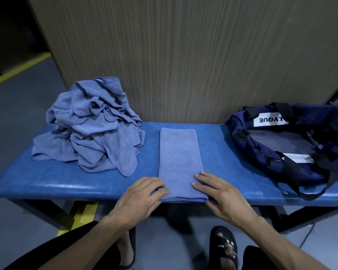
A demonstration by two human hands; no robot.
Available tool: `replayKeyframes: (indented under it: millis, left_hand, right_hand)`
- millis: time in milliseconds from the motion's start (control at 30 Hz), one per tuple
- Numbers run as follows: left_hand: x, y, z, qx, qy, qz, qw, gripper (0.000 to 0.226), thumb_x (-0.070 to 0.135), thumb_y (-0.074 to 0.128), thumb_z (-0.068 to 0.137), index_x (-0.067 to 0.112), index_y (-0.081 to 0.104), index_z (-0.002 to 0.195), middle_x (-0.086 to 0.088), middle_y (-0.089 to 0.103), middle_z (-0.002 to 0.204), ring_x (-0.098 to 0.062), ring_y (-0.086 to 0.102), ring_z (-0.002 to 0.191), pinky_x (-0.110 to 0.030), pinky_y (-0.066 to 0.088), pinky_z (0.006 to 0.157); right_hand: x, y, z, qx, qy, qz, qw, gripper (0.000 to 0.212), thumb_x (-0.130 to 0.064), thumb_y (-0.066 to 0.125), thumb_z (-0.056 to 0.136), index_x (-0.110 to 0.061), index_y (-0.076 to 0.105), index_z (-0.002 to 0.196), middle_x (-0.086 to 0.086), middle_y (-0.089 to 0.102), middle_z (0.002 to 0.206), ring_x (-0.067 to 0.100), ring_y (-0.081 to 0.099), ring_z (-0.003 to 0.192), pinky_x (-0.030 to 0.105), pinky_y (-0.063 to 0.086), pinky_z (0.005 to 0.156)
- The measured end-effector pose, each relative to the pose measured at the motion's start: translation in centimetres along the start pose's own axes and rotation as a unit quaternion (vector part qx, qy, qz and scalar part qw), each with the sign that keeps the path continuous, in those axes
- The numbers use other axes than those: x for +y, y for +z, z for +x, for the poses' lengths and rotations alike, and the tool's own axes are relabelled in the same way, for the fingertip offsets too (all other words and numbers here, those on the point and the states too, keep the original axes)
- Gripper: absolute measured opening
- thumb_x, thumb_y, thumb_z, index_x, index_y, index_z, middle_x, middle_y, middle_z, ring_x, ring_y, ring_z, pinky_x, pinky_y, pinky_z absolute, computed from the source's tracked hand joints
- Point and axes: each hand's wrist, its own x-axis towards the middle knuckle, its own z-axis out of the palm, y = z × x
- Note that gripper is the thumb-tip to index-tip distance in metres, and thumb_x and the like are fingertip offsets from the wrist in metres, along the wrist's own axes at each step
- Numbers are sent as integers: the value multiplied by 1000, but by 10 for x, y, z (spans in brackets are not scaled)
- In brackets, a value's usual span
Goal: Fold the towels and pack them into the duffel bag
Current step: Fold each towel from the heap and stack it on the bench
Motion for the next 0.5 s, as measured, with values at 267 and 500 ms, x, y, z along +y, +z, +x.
replayKeyframes:
  millis: [267, 500]
  left_hand:
    - [5, -6, 10, -7, -135, -178, 975, 9, 31, 60, 101, 24, 65, 101, 16, 59, 101, -10, 56, 95, -28, 47, 85]
    - [0, 3, 21, -20, -278, -268, 922, 33, 51, 43, 101, 25, 52, 84, 11, 49, 82, -9, 49, 90, -27, 41, 80]
  right_hand:
    - [-3, -2, -2, 67, 96, 105, 988, 16, -27, 67, 92, -24, 75, 105, -21, 65, 117, 4, 55, 112, 24, 44, 97]
    - [-8, -6, 18, 32, 216, 197, 956, 24, -33, 61, 99, -37, 55, 76, -15, 62, 97, 8, 54, 101, 26, 42, 90]
